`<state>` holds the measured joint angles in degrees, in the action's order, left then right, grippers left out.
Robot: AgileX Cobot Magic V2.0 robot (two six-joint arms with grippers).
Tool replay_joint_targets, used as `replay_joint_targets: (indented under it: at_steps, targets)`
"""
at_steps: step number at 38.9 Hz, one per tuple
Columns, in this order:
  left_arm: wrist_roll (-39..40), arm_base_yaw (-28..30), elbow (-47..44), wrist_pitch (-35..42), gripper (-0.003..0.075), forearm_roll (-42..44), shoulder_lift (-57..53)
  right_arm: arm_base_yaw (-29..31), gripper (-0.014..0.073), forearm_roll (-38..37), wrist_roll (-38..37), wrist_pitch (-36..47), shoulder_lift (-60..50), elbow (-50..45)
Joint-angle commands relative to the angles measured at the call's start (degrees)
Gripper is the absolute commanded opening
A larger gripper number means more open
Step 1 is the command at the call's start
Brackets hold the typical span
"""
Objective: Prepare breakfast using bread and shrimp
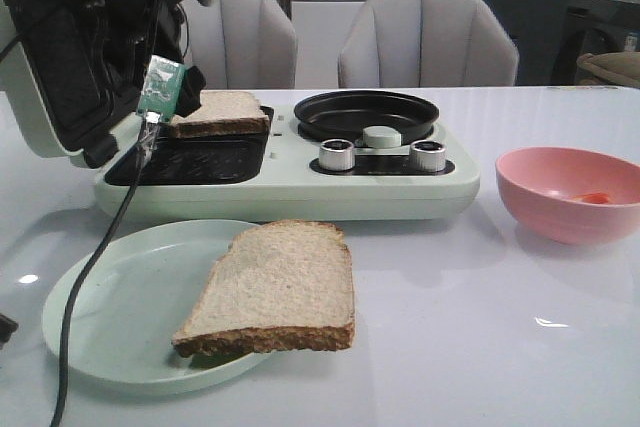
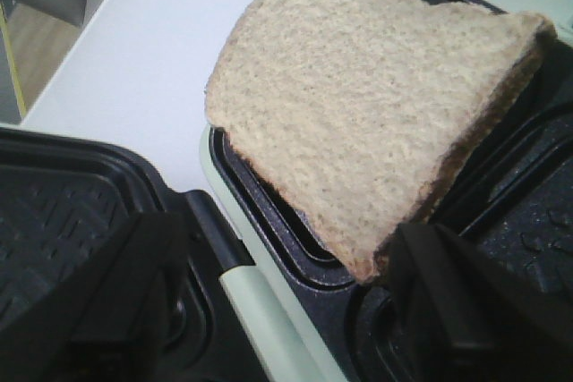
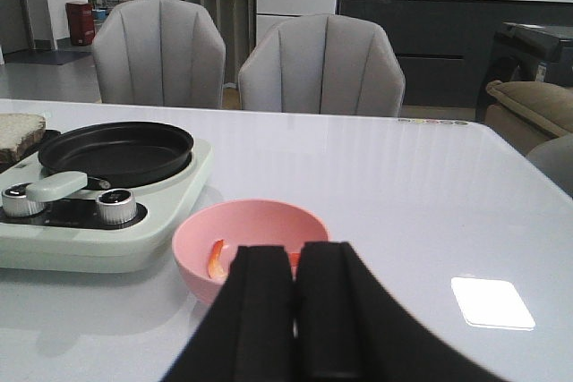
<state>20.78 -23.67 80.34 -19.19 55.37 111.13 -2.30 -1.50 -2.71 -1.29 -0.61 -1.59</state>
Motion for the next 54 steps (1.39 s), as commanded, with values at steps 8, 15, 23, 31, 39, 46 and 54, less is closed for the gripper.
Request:
replay_joint_targets:
  at_steps: [8,15,23,31,39,46,54]
  targets:
    - [0.2,-2.5,1.4,-4.0,0.0517,-12.5,-10.9,0.3,0.0153,-0.6,0.1,4.5,-1.1,0.3]
    - [0.2,-3.0,1.4,-5.3,0.0452,-24.1,-18.6,0.3,0.0153,-0.6,0.1,4.5,-1.1,0.3]
    - [0.2,-2.6,0.3,-10.3,0.0416,-32.6,-27.8,0.3,0.0153,-0.6,0.1,4.5,-1.1,0.3]
    - [0.5,-2.3,-6.6,-11.7,0.0416,-35.1,-41.8,0.3,0.0153,-0.6,0.1,4.5,-1.1,0.3]
    - [0.8,-2.3,-16.3,-11.1,0.0416,-37.8,-56.2,0.3,0.0153,-0.6,0.1,4.5,-1.1,0.3]
    - [0.8,-2.3,-26.2,-8.8,0.0416,-38.3,-68.1,0.3,0.0153,-0.6,0.1,4.5,-1.1,0.3]
    - [0.8,-2.3,-37.4,-8.7,0.0416,-39.1,-82.2,0.3,0.0153,-0.6,0.1,4.5,-1.1,0.3]
